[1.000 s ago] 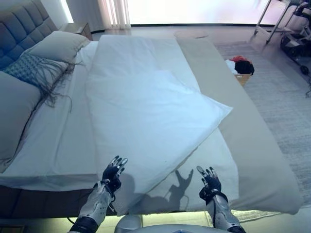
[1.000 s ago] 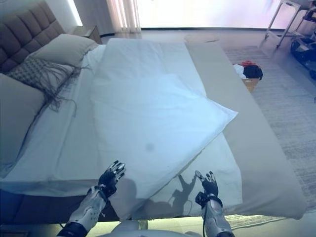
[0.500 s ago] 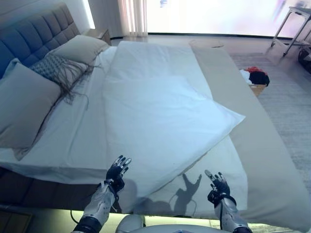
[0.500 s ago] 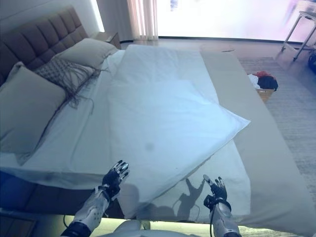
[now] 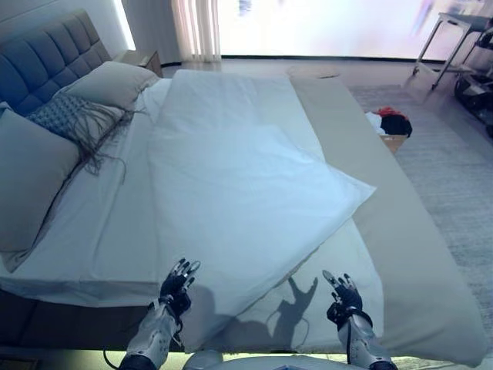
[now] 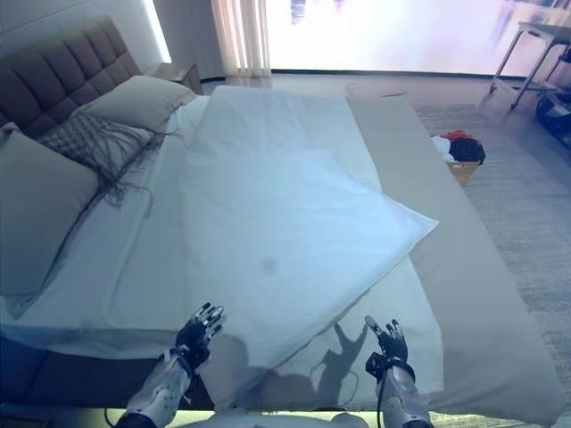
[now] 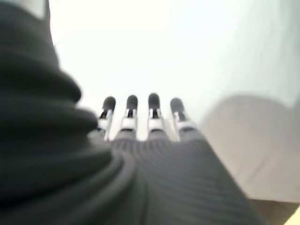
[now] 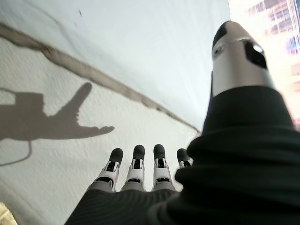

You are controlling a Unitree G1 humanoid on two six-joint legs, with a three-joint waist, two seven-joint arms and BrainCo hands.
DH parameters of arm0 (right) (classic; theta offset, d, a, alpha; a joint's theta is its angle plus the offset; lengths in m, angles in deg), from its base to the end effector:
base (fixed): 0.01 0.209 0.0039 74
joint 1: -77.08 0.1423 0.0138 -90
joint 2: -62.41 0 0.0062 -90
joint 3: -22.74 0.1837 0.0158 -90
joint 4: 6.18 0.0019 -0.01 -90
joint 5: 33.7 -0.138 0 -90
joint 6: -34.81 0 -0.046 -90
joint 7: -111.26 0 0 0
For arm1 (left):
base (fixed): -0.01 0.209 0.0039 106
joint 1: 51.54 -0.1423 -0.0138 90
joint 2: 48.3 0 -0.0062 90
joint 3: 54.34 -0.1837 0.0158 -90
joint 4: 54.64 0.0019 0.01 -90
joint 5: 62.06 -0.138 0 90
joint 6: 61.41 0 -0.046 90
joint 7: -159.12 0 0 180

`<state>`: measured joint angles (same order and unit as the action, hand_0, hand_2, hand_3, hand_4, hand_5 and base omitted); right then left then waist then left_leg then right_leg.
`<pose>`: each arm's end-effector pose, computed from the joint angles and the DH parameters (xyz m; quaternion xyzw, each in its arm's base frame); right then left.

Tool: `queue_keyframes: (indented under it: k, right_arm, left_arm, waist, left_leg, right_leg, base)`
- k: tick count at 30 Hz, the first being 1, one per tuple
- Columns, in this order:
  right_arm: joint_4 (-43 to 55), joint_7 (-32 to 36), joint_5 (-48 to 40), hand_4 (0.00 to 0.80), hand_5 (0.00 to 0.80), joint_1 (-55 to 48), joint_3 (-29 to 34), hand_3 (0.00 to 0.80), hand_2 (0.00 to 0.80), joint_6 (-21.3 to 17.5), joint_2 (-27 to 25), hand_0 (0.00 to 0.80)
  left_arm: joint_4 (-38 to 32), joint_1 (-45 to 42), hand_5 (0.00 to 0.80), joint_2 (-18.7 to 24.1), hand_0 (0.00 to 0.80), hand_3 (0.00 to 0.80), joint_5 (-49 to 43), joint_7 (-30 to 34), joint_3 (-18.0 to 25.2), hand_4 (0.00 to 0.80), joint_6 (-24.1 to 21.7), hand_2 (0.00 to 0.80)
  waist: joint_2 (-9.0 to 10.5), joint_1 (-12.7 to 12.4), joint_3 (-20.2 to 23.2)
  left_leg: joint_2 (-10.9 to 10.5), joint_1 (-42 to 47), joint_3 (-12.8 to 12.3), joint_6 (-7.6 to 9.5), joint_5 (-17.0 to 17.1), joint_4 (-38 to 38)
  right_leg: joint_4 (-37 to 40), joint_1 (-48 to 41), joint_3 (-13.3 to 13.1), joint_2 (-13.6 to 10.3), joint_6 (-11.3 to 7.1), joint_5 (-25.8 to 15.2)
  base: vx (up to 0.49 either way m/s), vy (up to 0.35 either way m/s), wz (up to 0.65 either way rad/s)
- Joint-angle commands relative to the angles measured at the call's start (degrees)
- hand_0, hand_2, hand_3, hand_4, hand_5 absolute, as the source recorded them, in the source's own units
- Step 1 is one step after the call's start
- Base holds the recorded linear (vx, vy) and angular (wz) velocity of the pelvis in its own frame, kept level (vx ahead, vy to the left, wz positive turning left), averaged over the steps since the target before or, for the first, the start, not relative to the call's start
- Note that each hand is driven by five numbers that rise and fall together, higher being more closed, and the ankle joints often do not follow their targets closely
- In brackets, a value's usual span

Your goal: Make the bed neatly

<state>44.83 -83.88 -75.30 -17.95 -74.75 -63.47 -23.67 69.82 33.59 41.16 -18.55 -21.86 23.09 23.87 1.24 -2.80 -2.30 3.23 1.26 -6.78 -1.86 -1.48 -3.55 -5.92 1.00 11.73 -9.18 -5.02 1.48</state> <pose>0.1304 -0.1998 -0.0749 0.1687 0.3197 -0.2515 0.8978 0.1376 0.1983 -0.0668 -0.1940 0.3068 0.0889 0.9275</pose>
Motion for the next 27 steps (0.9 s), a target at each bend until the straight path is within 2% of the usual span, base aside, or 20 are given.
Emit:
queue_keyframes:
  k: [1,3,4,6,7,9,11,13,14,15,16,19,20,23,27]
  right_arm:
    - [0.14,2.73,-6.01,0.000,0.000,3.77,2.54,0.000,0.000,0.26,-1.37,0.000]
    - [-2.41,6.14,-12.30,0.000,0.000,4.82,4.31,0.000,0.000,1.61,-1.33,0.000]
    - [-4.27,9.77,-16.93,0.000,0.000,5.32,5.87,0.000,0.000,3.34,-0.82,0.000]
    - [-4.80,13.47,-18.97,0.000,0.000,5.43,6.13,0.000,0.000,3.87,-0.06,0.000]
    - [-4.58,13.70,-18.88,0.000,0.000,5.54,5.61,0.000,0.000,4.30,-0.30,0.000]
    - [-6.68,15.84,-22.88,0.000,0.000,8.79,5.64,0.000,0.000,6.52,-2.20,0.000]
    - [-10.93,20.21,-26.86,0.000,0.000,12.10,8.23,0.000,0.000,9.03,-4.07,0.000]
    - [-12.11,24.06,-28.66,0.000,0.000,13.86,9.99,0.000,0.000,10.39,-4.38,0.000]
    - [-12.20,24.15,-28.66,0.000,0.000,13.94,10.00,0.000,0.000,10.38,-4.39,0.000]
    - [-12.79,25.83,-27.27,0.000,0.000,14.13,10.68,0.000,0.000,9.29,-4.29,0.000]
    - [-13.20,27.30,-27.12,0.000,0.000,14.12,10.85,0.000,0.000,8.69,-4.30,0.000]
    - [-11.21,27.81,-35.93,0.000,0.000,17.40,10.92,0.000,0.000,6.22,-7.25,0.000]
    - [-12.88,28.49,-38.74,0.000,0.000,19.87,12.36,0.000,0.000,6.29,-9.07,0.000]
    - [-15.40,29.17,-42.66,0.000,0.000,24.32,14.16,0.000,0.000,7.42,-11.75,0.000]
    - [-16.87,34.81,-44.25,0.000,0.000,26.46,15.33,0.000,0.000,10.32,-15.25,0.000]
  left_arm:
    - [-4.35,1.05,0.000,0.62,0.000,0.000,-1.81,0.21,2.47,0.000,-3.68,0.000]
    - [-4.36,1.10,0.000,1.54,0.000,0.000,-3.12,-0.03,1.90,0.000,-3.03,0.000]
    - [-3.63,1.75,0.000,2.01,0.000,0.000,-4.31,-0.20,0.94,0.000,-2.88,0.000]
    - [-3.01,2.63,0.000,2.70,0.000,0.000,-6.06,0.19,-0.18,0.000,-3.35,0.000]
    - [-3.19,2.70,0.000,3.17,0.000,0.000,-6.40,-0.64,-0.54,0.000,-3.37,0.000]
    - [-4.00,4.22,0.000,4.47,0.000,0.000,-4.53,-2.20,-0.95,0.000,-3.77,0.000]
    - [-3.40,6.03,0.000,5.57,0.000,0.000,-2.16,-2.42,-0.62,0.000,-4.64,0.000]
    - [-3.83,7.04,0.000,5.54,0.000,0.000,1.31,-0.64,0.75,0.000,-6.18,0.000]
    - [-3.81,7.09,0.000,5.57,0.000,0.000,1.35,-0.59,0.78,0.000,-6.18,0.000]
    - [-5.31,7.36,0.000,6.01,0.000,0.000,3.46,0.67,1.34,0.000,-5.96,0.000]
    - [-5.83,7.34,0.000,6.16,0.000,0.000,4.34,1.54,1.30,0.000,-5.79,0.000]
    - [-5.41,11.17,0.000,6.49,0.000,0.000,4.25,2.84,-1.43,0.000,-7.31,0.000]
    - [-4.46,12.68,0.000,6.33,0.000,0.000,4.72,3.38,-2.28,0.000,-7.66,0.000]
    - [-5.25,13.69,0.000,5.65,0.000,0.000,4.85,1.30,-3.31,0.000,-6.66,0.000]
    - [-7.50,13.81,0.000,6.35,0.000,0.000,4.17,0.63,-4.93,0.000,-6.19,0.000]
  waist:
    - [0.17,-2.94,-0.97]
    - [-0.19,-3.55,-1.15]
    - [-0.39,-3.51,-1.56]
    - [-0.91,-2.94,-2.88]
    - [-0.95,-2.72,-3.52]
    - [-1.14,-2.51,-5.24]
    - [-1.60,-1.96,-6.73]
    - [-1.81,-1.52,-8.07]
    - [-1.88,-1.45,-8.07]
    - [-1.81,-1.53,-9.42]
    - [-1.98,-1.83,-10.42]
    - [-3.33,-2.41,-15.22]
    - [-3.71,-2.38,-16.43]
    - [-4.30,-2.78,-18.20]
    - [-4.83,-3.54,-19.74]
  left_leg:
    - [0.22,-0.54,9.11,1.76,2.68,-1.22]
    - [0.40,-0.89,9.69,1.88,2.52,-0.91]
    - [-0.12,-1.24,10.13,2.42,2.44,-0.96]
    - [-0.79,-1.43,10.09,3.42,1.50,-1.97]
    - [-1.00,-1.24,9.87,3.48,1.00,-2.21]
    - [-0.69,-1.89,9.64,2.82,-0.50,-3.07]
    - [0.31,-3.56,9.71,2.47,-1.64,-4.82]
    - [2.96,-4.73,8.16,0.62,-1.62,-6.72]
    - [3.05,-4.91,8.26,0.57,-1.77,-6.99]
    - [4.45,-7.53,7.49,-0.18,-1.72,-9.79]
    - [5.32,-9.70,7.54,-0.59,-1.28,-11.22]
    - [7.01,-15.44,9.03,-2.10,3.98,-8.69]
    - [6.93,-17.03,8.35,-2.26,4.26,-9.05]
    - [6.04,-20.41,8.74,-2.82,3.46,-12.08]
    - [5.27,-23.63,8.74,-3.34,2.77,-14.23]
  right_leg:
    - [-2.29,-3.33,-1.55,-1.95,-1.42,-3.28]
    - [-4.28,-3.29,-1.00,-2.69,-1.93,-1.74]
    - [-8.72,-1.26,-1.14,-3.83,-2.63,-3.28]
    - [-18.53,4.89,-2.39,-5.98,-2.77,-6.75]
    - [-18.71,7.23,-2.79,-6.83,-2.47,-8.11]
    - [-12.04,11.42,-3.24,-7.88,-2.74,-9.10]
    - [-9.34,13.41,-5.14,-7.22,-3.05,-9.23]
    - [-7.57,13.90,-3.49,-7.48,-4.07,-8.46]
    - [-7.58,13.90,-3.38,-7.41,-4.04,-8.43]
    - [-7.54,14.26,-3.33,-7.30,-3.95,-8.00]
    - [-8.11,14.71,-3.05,-7.45,-3.91,-8.20]
    - [-13.10,18.38,-1.26,-8.93,-4.51,-6.29]
    - [-15.10,20.28,-0.81,-10.48,-4.93,-5.68]
    - [-18.74,24.04,-1.17,-13.30,-5.68,-5.52]
    - [-19.85,26.16,-1.07,-15.44,-6.26,-6.04]
  base:
    - [0.051,0.058,-0.45]
    - [0.018,0.072,-0.53]
    - [-0.018,0.093,-0.24]
    - [-0.018,0.081,-0.09]
    - [-0.001,-0.024,-0.23]
    - [-0.057,-0.147,-0.33]
    - [-0.096,-0.169,-0.18]
    - [-0.121,-0.147,0.09]
    - [-0.140,-0.138,0.18]
    - [-0.099,-0.135,0.17]
    - [-0.156,-0.158,0.27]
    - [-0.285,-0.014,0.60]
    - [-0.255,0.137,0.57]
    - [-0.046,0.121,0.57]
    - [0.015,0.037,0.18]
